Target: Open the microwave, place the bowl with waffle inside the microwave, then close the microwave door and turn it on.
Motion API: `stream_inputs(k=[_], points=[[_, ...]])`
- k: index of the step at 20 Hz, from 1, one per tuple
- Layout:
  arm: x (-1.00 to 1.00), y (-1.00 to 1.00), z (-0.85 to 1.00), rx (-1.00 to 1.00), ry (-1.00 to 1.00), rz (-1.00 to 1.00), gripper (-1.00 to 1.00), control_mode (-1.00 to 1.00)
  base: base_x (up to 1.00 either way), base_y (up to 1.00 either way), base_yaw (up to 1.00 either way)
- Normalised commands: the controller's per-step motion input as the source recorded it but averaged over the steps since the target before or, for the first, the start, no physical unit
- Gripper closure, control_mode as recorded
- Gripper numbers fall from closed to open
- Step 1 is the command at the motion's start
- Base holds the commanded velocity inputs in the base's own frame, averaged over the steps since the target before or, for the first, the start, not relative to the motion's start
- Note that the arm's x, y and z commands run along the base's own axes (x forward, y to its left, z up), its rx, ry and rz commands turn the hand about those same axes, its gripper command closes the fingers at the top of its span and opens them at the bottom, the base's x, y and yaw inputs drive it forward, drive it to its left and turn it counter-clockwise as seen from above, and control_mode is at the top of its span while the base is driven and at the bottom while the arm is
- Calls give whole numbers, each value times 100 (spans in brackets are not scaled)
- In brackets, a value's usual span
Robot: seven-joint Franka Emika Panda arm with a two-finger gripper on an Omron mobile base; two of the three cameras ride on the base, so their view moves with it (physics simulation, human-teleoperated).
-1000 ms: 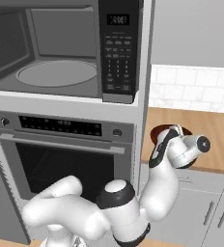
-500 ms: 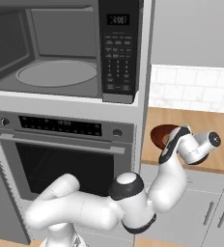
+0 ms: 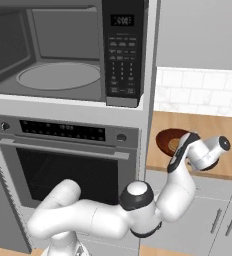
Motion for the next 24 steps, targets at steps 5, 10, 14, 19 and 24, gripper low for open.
stream_inputs(k=[5, 10, 14, 19, 24], points=[[3, 15, -18, 0, 1, 0, -100, -100, 0, 0, 0], [3, 8, 0, 0, 0, 0, -100, -100, 0, 0, 0], [0, 0, 0, 0, 0, 0, -100, -100, 0, 0, 0], [0, 0, 0, 0, 0, 0, 100, -100, 0, 0, 0], [0, 0, 0, 0, 0, 0, 100, -100, 0, 0, 0]])
